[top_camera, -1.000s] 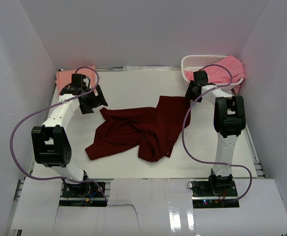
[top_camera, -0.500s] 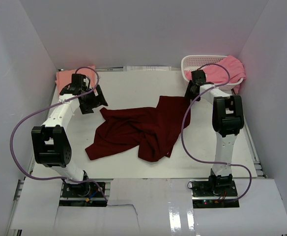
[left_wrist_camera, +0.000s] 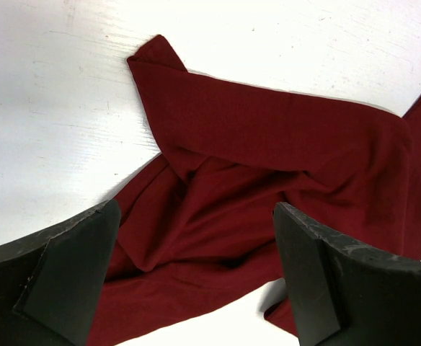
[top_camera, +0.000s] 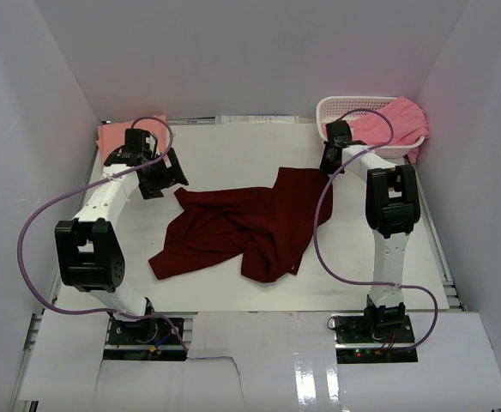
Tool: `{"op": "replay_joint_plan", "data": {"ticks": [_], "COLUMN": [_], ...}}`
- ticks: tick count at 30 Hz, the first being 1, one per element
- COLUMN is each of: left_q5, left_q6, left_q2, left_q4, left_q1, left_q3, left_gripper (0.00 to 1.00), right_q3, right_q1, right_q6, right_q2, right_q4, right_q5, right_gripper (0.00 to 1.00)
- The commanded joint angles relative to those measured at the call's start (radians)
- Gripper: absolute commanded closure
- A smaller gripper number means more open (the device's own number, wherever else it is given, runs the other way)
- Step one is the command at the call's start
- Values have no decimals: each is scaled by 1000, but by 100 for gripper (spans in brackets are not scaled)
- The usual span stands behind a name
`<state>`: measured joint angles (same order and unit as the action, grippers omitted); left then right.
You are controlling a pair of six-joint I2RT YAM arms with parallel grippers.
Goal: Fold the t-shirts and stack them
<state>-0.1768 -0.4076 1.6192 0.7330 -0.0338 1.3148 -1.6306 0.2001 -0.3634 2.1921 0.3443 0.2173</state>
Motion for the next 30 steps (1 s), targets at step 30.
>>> {"op": "replay_joint_plan", "data": {"ticks": [30], "left_q5": [-59], "left_q6": [-7], "left_q2": [71], "left_q4": [-58], "left_q1": [5], "left_q3": [-26], "left_gripper": [2], "right_q3": [-298], "right_q1": [29], "right_q6": [110], "right_q2": [-508], "right_q4": [394], "right_q5": [-159], "right_gripper": [92]}}
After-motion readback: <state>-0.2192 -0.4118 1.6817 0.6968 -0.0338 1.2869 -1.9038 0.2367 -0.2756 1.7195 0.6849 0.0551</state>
